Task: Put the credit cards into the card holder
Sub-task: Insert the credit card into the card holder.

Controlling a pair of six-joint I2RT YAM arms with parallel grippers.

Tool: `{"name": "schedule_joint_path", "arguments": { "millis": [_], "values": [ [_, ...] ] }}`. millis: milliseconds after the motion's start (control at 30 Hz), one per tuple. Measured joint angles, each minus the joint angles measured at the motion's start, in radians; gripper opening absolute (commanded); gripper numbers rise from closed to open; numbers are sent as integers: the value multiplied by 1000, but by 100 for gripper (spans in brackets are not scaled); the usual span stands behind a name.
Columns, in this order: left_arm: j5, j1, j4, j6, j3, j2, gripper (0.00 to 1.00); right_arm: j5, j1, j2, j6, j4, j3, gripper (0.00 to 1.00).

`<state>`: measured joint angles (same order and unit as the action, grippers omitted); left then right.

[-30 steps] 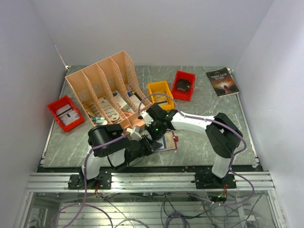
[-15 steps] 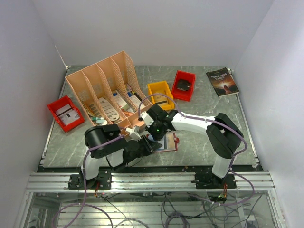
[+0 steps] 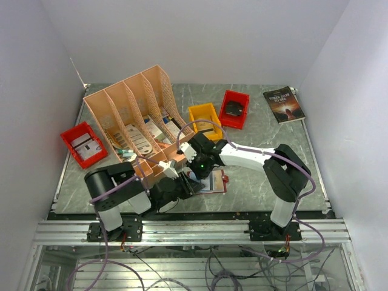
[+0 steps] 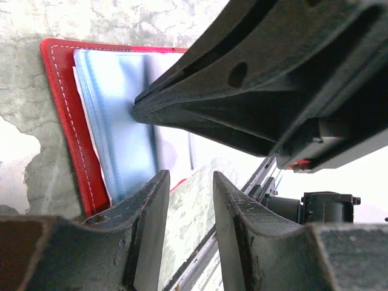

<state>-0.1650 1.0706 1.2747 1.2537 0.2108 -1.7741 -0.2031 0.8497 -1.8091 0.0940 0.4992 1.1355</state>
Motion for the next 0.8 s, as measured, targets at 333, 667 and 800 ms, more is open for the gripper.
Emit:
{"name": "schedule_joint_path", "arguments": {
  "millis": [333,667,800],
  "values": [
    [-22,0,-462,-74,66,288,47,-18,-18,0,16,7,-2,0],
    [-61,3,-815,-129,129,462,22,-231,-97,83,119,62,0,21],
    [-61,3,-866,-144,142,468,11,-357,-164,167,211,93,-2,25]
  ]
}}
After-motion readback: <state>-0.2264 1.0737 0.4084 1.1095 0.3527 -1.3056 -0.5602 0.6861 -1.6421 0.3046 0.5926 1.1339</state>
